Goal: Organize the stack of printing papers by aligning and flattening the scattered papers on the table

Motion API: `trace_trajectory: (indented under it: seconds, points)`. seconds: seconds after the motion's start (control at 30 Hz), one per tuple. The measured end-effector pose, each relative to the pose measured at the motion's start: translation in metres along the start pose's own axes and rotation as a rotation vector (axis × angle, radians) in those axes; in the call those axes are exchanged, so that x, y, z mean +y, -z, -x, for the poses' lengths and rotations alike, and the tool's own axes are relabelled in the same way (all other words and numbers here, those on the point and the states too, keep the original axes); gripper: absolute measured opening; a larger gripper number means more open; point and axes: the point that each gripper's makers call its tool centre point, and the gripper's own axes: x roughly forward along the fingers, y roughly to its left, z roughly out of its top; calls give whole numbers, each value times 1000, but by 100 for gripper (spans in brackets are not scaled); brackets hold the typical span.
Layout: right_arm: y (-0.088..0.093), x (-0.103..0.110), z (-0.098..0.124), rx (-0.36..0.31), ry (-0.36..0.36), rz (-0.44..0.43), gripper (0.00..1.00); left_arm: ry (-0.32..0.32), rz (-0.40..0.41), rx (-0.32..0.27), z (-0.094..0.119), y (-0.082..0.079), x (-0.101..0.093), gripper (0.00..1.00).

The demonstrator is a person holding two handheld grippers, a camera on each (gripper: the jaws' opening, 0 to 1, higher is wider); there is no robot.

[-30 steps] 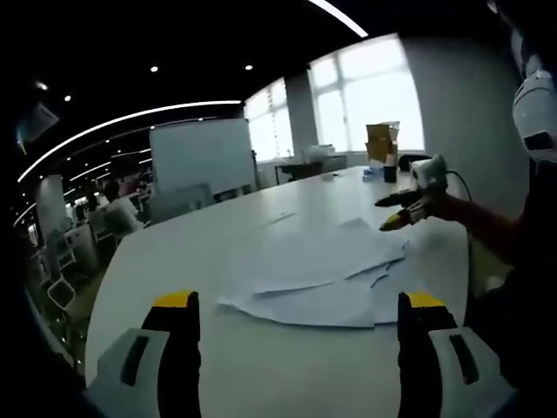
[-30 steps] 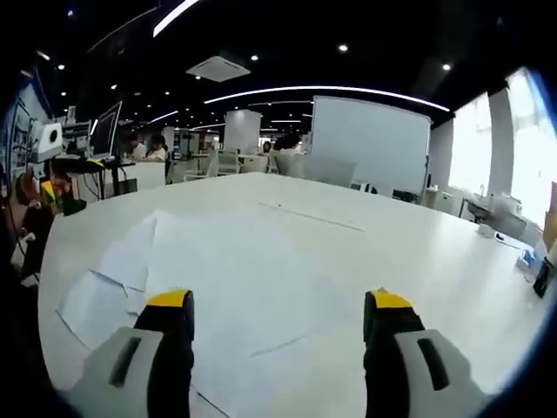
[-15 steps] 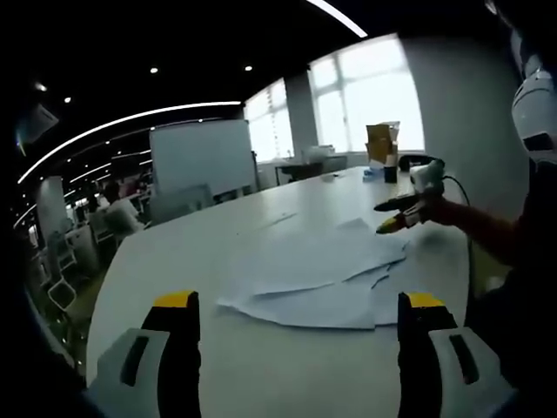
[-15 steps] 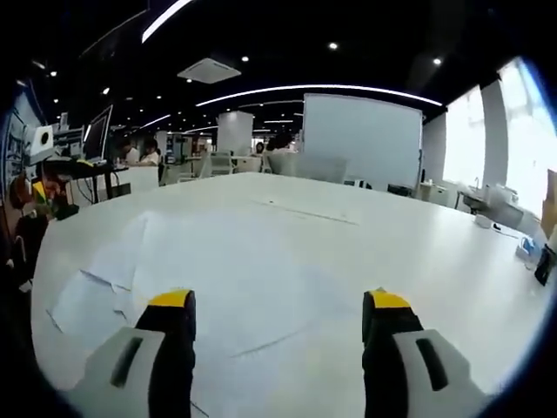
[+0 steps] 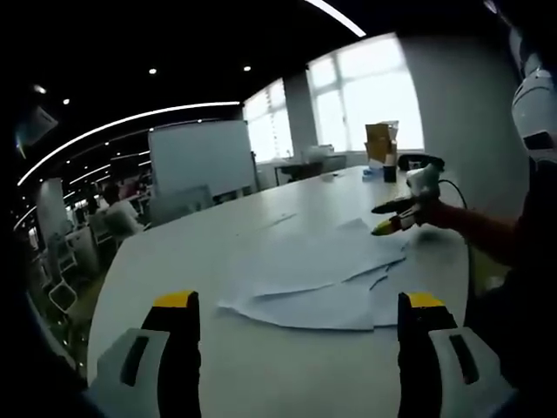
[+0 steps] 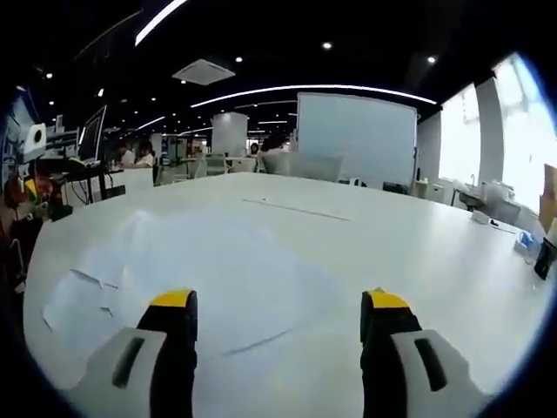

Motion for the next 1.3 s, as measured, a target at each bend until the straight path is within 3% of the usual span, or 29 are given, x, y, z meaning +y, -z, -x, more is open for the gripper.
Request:
trace_trajectory:
  seconds: [0.4, 0.8, 1.3]
  points:
    - [-3, -2, -6, -10, 2, -11, 72, -3, -6, 6, 0, -1, -2, 97]
    - [6, -4, -14, 26, 8, 0, 72, 2, -10, 1, 1, -2, -4, 97]
    - [1, -12, -25, 32, 10, 3, 71, 3, -9, 4, 1, -1, -3, 97]
